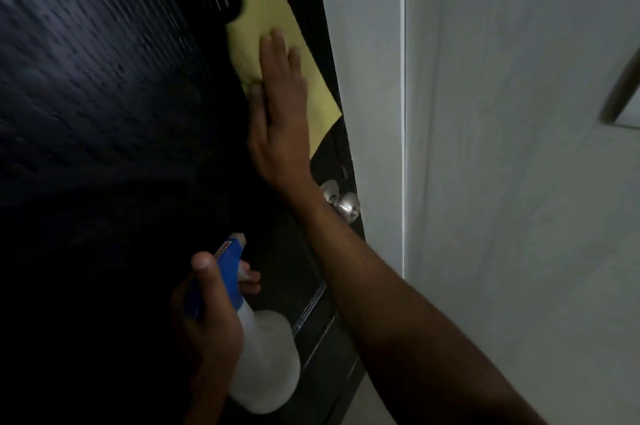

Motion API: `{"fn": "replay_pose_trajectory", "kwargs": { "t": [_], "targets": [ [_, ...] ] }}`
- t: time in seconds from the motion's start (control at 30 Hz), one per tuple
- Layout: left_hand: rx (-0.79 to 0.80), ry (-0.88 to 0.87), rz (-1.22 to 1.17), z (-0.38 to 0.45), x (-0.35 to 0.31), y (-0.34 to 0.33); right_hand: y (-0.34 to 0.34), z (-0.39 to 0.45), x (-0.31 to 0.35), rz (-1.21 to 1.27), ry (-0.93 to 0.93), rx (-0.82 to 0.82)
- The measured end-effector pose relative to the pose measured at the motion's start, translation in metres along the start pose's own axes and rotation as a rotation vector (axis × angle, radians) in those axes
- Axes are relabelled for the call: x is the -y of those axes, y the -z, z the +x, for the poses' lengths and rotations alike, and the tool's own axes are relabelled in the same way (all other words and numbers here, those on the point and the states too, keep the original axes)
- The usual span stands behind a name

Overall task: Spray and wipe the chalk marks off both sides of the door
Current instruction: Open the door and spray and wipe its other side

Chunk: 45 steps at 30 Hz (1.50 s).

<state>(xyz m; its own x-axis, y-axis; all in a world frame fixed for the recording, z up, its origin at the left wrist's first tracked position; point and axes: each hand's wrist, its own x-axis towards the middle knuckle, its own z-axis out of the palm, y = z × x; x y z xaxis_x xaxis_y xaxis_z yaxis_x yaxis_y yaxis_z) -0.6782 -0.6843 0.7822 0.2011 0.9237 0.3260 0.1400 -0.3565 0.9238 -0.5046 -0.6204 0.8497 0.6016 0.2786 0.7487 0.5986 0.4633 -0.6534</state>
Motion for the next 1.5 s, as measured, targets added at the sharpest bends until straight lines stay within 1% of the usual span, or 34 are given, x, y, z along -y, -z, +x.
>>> {"fn": "replay_pose_trajectory", "kwargs": {
  "t": [0.03,0.1,0.2,0.23,0.3,0.33,0.37,0.47,0.5,0.57,0.6,0.63,0.7,0.73,0.77,0.87,0.93,1.03,1.07,1.13,1.23,1.27,1.33,1.4,1.47,1.5],
  "targets": [
    [0.002,-0.002,0.004,0.001,0.001,0.001,-0.006,-0.004,-0.005,-0.022,-0.019,0.002],
    [0.021,0.002,0.003,0.002,0.003,0.002,-0.010,-0.029,-0.025,-0.027,-0.119,-0.063],
    [0.036,0.008,0.012,0.002,0.002,0.002,-0.002,-0.074,-0.051,0.090,-0.456,-0.198],
    [0.039,0.008,0.014,0.001,0.001,0.002,0.001,-0.082,-0.055,0.123,-0.513,-0.216],
    [0.034,0.003,0.011,0.001,-0.001,0.001,0.004,-0.078,-0.049,0.160,-0.548,-0.235],
    [0.028,-0.001,0.012,0.000,-0.001,0.001,0.005,-0.068,-0.041,0.175,-0.541,-0.243],
    [0.028,-0.008,0.017,-0.001,-0.002,0.002,0.005,-0.053,-0.031,0.178,-0.496,-0.242],
    [0.012,-0.019,0.049,-0.002,0.000,0.003,-0.005,0.003,0.006,0.142,-0.183,-0.129],
    [0.005,-0.013,0.046,-0.003,0.000,0.003,-0.006,0.019,0.014,0.143,-0.117,-0.098],
    [0.001,-0.007,0.036,-0.002,0.001,0.003,-0.007,0.032,0.006,0.127,-0.013,-0.079],
    [0.010,-0.016,0.042,-0.001,0.002,0.004,-0.006,0.025,-0.004,0.110,-0.003,-0.095],
    [0.029,-0.022,0.049,0.000,0.003,0.004,-0.004,0.010,-0.019,0.089,-0.052,-0.132],
    [0.063,-0.021,0.048,0.002,0.004,0.005,0.001,-0.028,-0.039,0.076,-0.291,-0.225],
    [0.076,-0.020,0.046,0.003,0.004,0.006,0.005,-0.048,-0.041,0.094,-0.403,-0.241],
    [0.092,-0.020,0.050,0.003,0.004,0.006,0.009,-0.067,-0.041,0.125,-0.477,-0.229],
    [0.112,-0.011,0.054,0.005,0.009,0.006,0.033,-0.132,-0.029,0.219,-0.517,-0.122],
    [0.118,-0.004,0.046,0.006,0.012,0.006,0.052,-0.192,-0.032,0.199,-0.606,-0.128],
    [0.104,-0.010,0.039,0.004,0.010,0.006,0.082,-0.267,-0.043,0.156,-0.986,-0.289],
    [0.105,-0.013,0.040,0.004,0.008,0.005,0.089,-0.273,-0.045,0.139,-1.048,-0.327],
    [0.106,-0.019,0.050,0.004,0.010,0.003,0.088,-0.260,-0.059,0.197,-1.033,-0.365],
    [0.119,-0.047,0.093,0.002,0.011,0.003,0.053,-0.203,-0.092,0.185,-0.857,-0.264],
    [0.125,-0.054,0.107,0.002,0.010,0.003,0.037,-0.187,-0.105,0.192,-0.842,-0.251],
    [0.136,-0.053,0.111,0.002,0.007,0.003,0.013,-0.175,-0.122,0.154,-0.828,-0.307],
    [0.139,-0.046,0.092,0.003,0.004,0.002,0.010,-0.181,-0.131,0.095,-0.797,-0.338],
    [0.137,-0.029,0.070,0.001,-0.003,0.002,0.022,-0.187,-0.139,0.096,-0.858,-0.341],
    [0.141,-0.029,0.063,0.001,-0.005,0.002,0.028,-0.186,-0.144,0.130,-0.927,-0.354]
  ]
}}
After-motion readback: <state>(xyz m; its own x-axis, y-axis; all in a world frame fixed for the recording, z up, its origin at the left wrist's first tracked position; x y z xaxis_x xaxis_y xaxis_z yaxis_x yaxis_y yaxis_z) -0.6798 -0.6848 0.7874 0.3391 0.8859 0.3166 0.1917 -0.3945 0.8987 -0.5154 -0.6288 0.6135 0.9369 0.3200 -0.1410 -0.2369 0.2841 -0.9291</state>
